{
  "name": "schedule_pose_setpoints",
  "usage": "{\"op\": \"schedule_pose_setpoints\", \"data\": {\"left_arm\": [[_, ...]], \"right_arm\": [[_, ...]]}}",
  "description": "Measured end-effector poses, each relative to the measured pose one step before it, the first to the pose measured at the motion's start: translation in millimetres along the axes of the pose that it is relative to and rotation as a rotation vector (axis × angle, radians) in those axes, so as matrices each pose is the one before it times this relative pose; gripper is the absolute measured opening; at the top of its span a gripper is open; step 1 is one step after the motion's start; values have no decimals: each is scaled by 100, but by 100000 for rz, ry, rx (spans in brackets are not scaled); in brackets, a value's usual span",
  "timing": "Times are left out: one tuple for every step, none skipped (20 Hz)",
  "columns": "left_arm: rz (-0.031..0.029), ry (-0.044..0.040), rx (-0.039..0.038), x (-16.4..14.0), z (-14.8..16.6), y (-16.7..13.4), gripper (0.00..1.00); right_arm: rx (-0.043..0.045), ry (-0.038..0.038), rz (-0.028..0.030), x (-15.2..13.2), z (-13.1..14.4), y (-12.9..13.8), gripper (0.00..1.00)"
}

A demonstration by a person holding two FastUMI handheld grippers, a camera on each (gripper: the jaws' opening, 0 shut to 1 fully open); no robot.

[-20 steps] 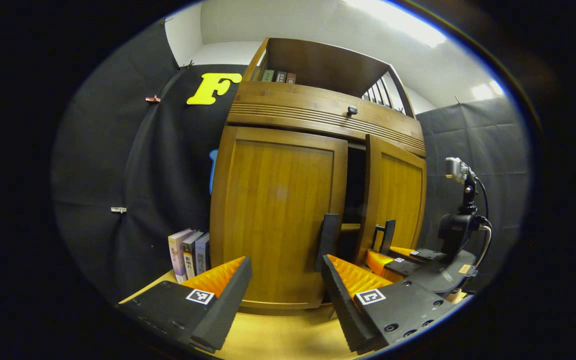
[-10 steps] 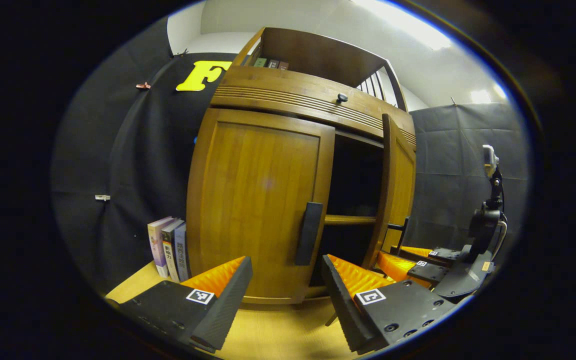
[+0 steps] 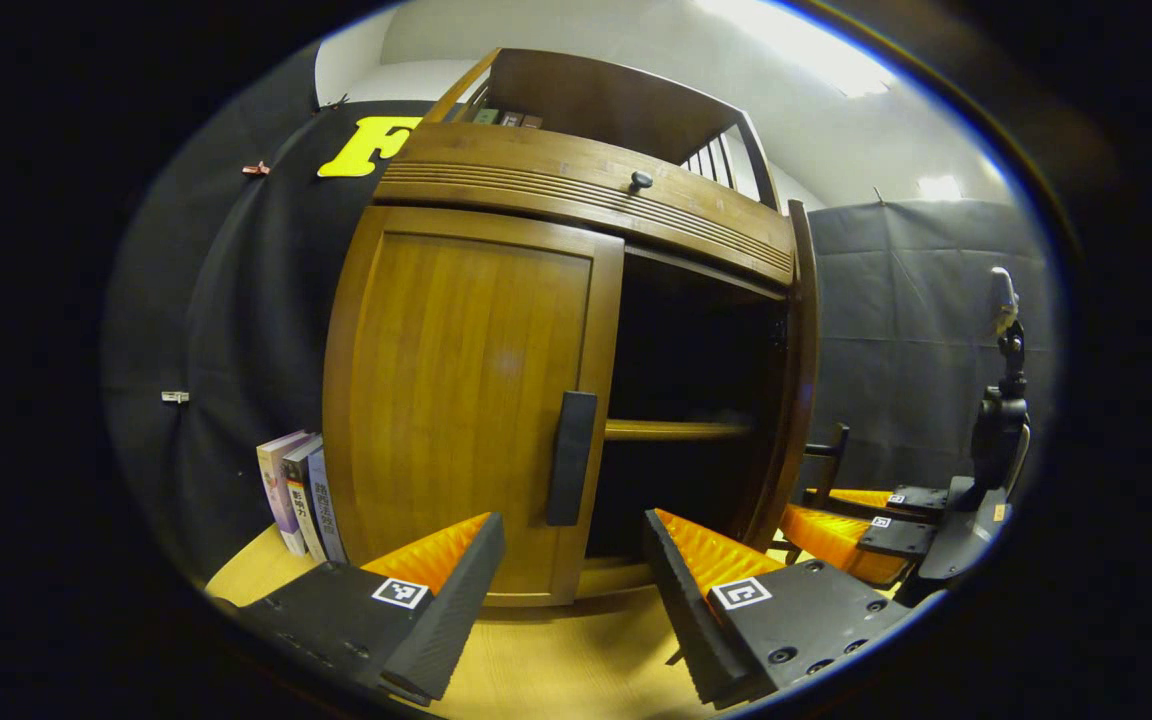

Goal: Open the right door of the double-door shoe cabinet with the right hand, and open the left door with the left hand.

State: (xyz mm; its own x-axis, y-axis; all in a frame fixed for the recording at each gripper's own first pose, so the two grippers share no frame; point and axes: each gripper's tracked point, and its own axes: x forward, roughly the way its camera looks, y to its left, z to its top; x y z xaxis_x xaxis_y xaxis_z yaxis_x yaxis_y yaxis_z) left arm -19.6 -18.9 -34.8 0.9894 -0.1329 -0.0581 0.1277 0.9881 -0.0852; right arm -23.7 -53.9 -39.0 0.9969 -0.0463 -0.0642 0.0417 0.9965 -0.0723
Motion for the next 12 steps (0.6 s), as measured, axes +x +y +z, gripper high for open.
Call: {"op": "schedule_pose_setpoints", "data": {"left_arm": [[-801, -264, -89, 133, -21, -254, 87], [-817, -313, -434, 78, -113, -279, 87], [-793, -132, -501, 140, -23, -295, 87], [-612, 63, -151, 233, -126, -317, 87], [-353, 124, 142, 181, 19, -155, 87], [-309, 235, 308, 136, -138, -106, 83], [-289, 188, 264, 223, -47, -261, 88], [-242, 288, 358, 218, -90, -134, 87], [-87, 104, 358, 190, 36, -192, 87], [-252, 2, 295, 220, -62, -214, 88], [-380, -67, 152, 196, 84, -222, 88], [-215, -134, 71, 163, -125, -213, 88]], "right_arm": [[-551, 347, -278, -313, 39, -221, 32], [-441, 240, -332, -313, -18, -272, 28], [-358, 291, -387, -238, 25, -299, 28], [-77, 149, -417, -356, 9, -324, 28], [156, 140, -450, -331, -170, -541, 31], [502, 155, -350, -320, -27, -427, 32], [630, -50, -3, -251, 7, -271, 32], [522, -542, 565, -327, 62, -271, 32], [341, -88, 284, -239, -81, -238, 28], [215, -217, -333, -339, 22, -378, 31], [90, 30, -493, -247, 37, -454, 28], [333, -35, -413, -256, -22, -420, 30]]}}
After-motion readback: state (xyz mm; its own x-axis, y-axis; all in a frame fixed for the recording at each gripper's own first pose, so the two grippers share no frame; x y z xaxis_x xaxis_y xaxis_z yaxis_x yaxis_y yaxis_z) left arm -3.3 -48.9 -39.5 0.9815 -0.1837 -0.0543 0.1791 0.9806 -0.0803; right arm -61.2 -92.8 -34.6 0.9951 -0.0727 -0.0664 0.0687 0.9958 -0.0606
